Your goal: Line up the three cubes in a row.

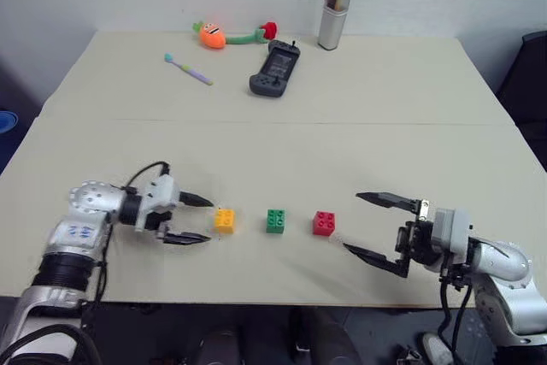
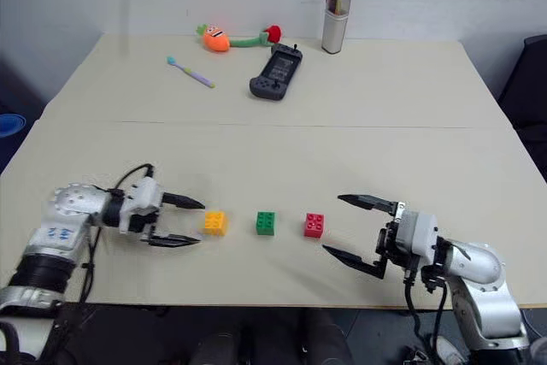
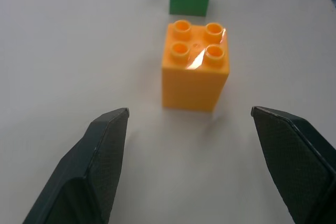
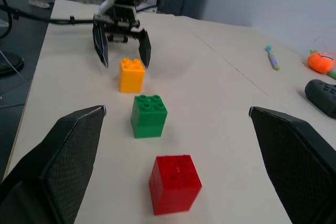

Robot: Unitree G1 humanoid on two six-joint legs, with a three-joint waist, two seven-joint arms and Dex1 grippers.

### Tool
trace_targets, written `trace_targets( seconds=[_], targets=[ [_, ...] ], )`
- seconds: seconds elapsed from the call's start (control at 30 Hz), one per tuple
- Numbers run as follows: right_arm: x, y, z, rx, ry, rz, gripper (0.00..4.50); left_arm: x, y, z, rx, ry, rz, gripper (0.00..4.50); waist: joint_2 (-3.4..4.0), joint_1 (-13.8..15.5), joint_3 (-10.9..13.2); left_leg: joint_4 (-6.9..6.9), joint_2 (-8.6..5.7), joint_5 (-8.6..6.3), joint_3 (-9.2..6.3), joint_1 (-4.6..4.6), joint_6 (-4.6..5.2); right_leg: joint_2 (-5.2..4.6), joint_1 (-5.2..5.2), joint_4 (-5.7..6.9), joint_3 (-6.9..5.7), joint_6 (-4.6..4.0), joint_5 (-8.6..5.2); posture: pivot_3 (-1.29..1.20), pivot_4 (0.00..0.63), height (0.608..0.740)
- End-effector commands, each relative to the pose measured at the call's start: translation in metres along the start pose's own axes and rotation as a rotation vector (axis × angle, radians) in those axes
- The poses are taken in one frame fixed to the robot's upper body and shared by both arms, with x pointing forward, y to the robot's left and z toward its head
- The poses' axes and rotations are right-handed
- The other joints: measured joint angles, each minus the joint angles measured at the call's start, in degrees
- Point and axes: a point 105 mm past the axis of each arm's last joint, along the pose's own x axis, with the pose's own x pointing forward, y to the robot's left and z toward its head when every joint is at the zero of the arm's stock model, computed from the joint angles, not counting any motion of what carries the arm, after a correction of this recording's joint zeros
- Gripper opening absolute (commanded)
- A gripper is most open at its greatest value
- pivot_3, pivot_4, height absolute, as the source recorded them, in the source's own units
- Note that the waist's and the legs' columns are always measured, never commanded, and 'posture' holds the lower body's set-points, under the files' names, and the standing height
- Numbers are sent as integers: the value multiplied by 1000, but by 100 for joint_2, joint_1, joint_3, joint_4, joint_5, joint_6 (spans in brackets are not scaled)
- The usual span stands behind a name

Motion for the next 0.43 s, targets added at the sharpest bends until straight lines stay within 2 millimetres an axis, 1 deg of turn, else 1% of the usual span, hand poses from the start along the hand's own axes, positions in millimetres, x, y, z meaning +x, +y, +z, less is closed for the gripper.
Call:
trace_targets(
  seconds=[0.03, 0.07, 0.1, 0.17, 0.23, 0.3, 0.37, 0.43],
  targets=[
    [-22, -10, 16, -49, 49, -8, 4500, -38, -4, 2, -26, 11, 100, 3793, 1, -4, 0, -4, 0, -3, 0, 3, 6, -1, 2, -1, 0, 0, 0, 0, 150, 740],
    [-33, -12, 16, -39, 92, -7, 4500, -52, -7, -5, -29, 44, 147, 3793, 2, 2, 1, -4, 0, -8, 1, 2, 13, -1, 0, -3, 0, 0, 0, 0, 150, 740],
    [-41, -12, 14, -33, 131, 2, 4500, -64, -12, -12, -69, 67, 174, 3793, 2, 9, 1, -6, 1, -9, -1, 3, 15, -1, 2, -4, -1, 0, 0, 0, 150, 740],
    [-55, -12, 11, -18, 197, 21, 4500, -77, -19, -18, -114, 91, 222, 3793, 1, 17, 0, -6, 1, -13, -2, 4, 24, -2, 4, -6, -2, -1, 0, 0, 150, 740],
    [-66, -12, 7, -18, 252, 41, 4500, -83, -24, -22, -128, 103, 260, 3793, 1, 21, 0, -6, 0, -18, -2, 6, 33, -5, 6, -8, -2, -1, -1, 0, 150, 740],
    [-76, -15, 2, -18, 297, 34, 4500, -87, -34, -27, -158, 109, 277, 3793, 0, 26, 0, -6, 0, -22, -3, 5, 37, -8, 8, -10, -3, -1, 0, 0, 150, 740],
    [-83, -20, -1, -28, 317, 22, 4500, -86, -42, -29, -175, 108, 280, 3793, 0, 28, 0, -6, -2, -25, -3, 5, 38, -10, 8, -11, -3, -1, 0, 0, 150, 740],
    [-85, -25, -4, -49, 321, 6, 4500, -83, -46, -31, -190, 93, 290, 3793, 0, 25, 0, -7, 0, -26, -3, 6, 37, -10, 8, -11, -3, -1, -1, 0, 150, 740]
  ],
)
